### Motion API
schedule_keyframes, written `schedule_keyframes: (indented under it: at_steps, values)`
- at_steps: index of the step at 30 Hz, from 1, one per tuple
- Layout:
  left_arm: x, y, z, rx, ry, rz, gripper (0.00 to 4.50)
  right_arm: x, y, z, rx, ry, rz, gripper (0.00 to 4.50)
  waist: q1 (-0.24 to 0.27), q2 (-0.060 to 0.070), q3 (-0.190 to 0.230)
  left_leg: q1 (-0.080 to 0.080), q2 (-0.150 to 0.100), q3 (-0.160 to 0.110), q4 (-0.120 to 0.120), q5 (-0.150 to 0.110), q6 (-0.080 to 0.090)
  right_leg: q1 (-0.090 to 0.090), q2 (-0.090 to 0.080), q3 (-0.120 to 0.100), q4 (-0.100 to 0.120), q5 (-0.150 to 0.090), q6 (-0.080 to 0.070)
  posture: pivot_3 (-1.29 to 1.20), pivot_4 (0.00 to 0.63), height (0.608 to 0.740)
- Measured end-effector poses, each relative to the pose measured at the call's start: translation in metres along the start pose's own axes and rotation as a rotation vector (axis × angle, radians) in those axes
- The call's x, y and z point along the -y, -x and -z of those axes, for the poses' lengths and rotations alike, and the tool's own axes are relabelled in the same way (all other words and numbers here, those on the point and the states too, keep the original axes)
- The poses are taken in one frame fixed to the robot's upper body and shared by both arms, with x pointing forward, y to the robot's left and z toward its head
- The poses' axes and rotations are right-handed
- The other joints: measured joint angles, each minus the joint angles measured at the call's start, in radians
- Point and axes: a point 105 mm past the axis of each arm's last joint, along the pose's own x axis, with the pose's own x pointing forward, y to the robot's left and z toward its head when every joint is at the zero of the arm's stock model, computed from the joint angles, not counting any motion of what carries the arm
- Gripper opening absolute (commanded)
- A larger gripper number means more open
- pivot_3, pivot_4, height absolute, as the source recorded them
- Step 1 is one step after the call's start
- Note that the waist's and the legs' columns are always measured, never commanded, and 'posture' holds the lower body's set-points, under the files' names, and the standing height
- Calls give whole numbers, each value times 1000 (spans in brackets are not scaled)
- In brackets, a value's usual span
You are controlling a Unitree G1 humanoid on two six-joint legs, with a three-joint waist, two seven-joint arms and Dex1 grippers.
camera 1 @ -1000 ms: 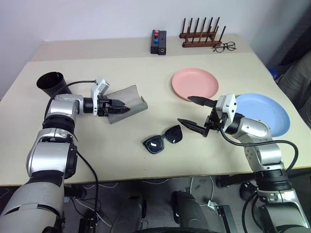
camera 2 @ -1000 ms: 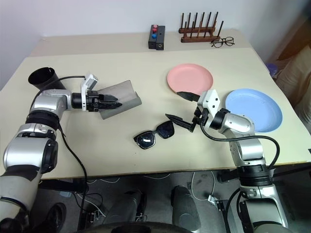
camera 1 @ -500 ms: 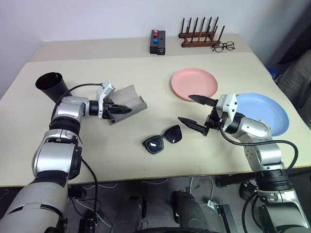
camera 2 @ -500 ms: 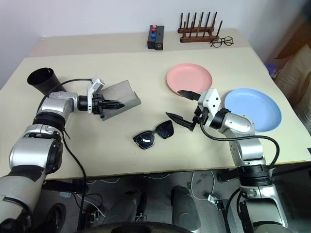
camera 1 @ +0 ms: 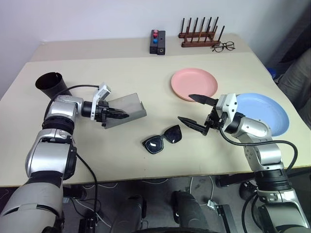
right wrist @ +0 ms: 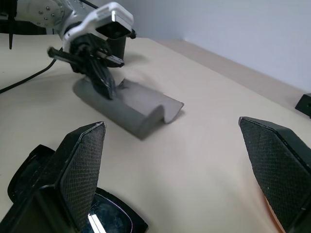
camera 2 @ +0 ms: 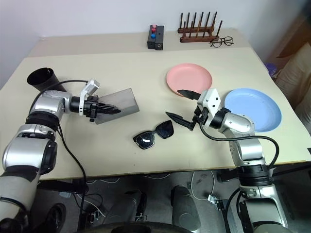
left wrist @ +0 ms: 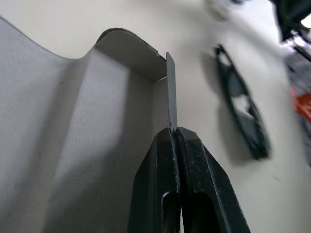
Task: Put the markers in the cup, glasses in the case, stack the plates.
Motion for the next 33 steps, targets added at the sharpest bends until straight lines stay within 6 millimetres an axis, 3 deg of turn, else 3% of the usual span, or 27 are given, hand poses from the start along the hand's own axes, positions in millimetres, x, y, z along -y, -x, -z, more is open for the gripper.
schedule_keyframes:
  at_steps: [14,33]
  values:
    - [10,-3,12,-212,-321,96,35,0,-2,-2,5,9,-7,4500,4,0,0,0,0,0,0,-1,2,0,0,0,0,0,0,0,150,740]
    - [8,-21,1,-178,-411,117,35,1,-2,-1,-7,-3,-7,4500,1,0,0,0,0,0,1,-1,3,0,1,0,0,0,0,0,150,740]
